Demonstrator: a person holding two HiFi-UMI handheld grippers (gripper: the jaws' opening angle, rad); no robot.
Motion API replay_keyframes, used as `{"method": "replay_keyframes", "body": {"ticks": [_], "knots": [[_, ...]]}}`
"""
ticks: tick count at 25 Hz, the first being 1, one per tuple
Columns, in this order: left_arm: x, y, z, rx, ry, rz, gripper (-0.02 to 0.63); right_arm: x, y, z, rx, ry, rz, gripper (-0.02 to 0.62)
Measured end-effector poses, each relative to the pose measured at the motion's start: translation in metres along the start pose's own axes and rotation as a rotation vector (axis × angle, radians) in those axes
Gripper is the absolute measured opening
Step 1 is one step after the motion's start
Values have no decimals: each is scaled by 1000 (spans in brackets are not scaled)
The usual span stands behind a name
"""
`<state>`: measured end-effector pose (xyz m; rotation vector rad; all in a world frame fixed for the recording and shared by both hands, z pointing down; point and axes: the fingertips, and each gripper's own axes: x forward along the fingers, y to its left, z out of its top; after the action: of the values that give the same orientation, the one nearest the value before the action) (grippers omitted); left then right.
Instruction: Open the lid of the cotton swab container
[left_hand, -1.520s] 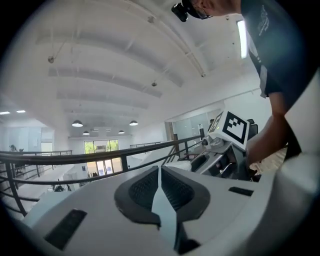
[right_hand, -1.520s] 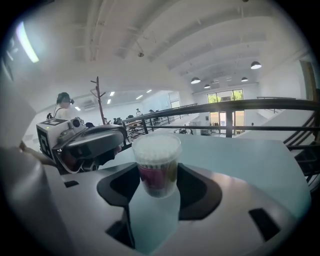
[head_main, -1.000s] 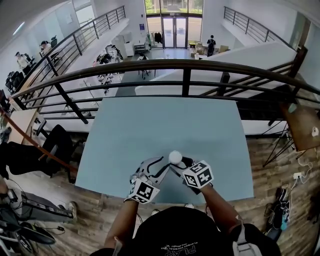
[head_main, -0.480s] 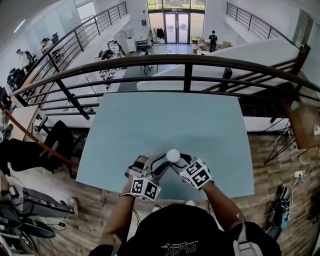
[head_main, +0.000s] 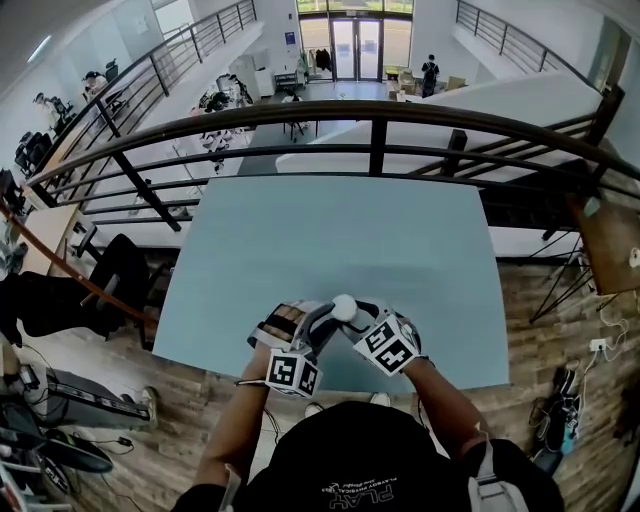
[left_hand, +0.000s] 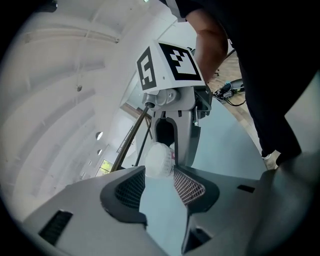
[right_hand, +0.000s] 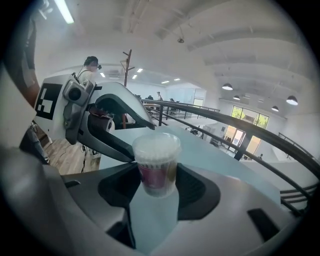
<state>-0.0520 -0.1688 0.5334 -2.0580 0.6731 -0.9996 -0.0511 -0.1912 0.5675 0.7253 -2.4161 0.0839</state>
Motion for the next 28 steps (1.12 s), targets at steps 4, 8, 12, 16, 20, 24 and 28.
{"method": "replay_keyframes", "body": {"ticks": [4,8,12,16,20,24,28], "knots": [[-2,-2,-3,14,9,0,175,2,3,4,-41,0,-15,229],[-3,-2,-2,13,16,7,173,1,4,6,-73,-1,-26,227],[-3,-4,0,3,17,9,173,0,6,4,-85,-6,-31,224],[-4,-6,0,-6,19,3,173,1,7,2,-87,-3,-27,224],[-6,-8,-1,-13,16,-2,173,2,11,2,-95,-2,-20,224],[-10,-10,-1,-16,15,-9,164,3,15,0,-104,6,-3,224],[-14,-12,0,-4,23,-8,144,3,18,1,-116,13,4,224]]}}
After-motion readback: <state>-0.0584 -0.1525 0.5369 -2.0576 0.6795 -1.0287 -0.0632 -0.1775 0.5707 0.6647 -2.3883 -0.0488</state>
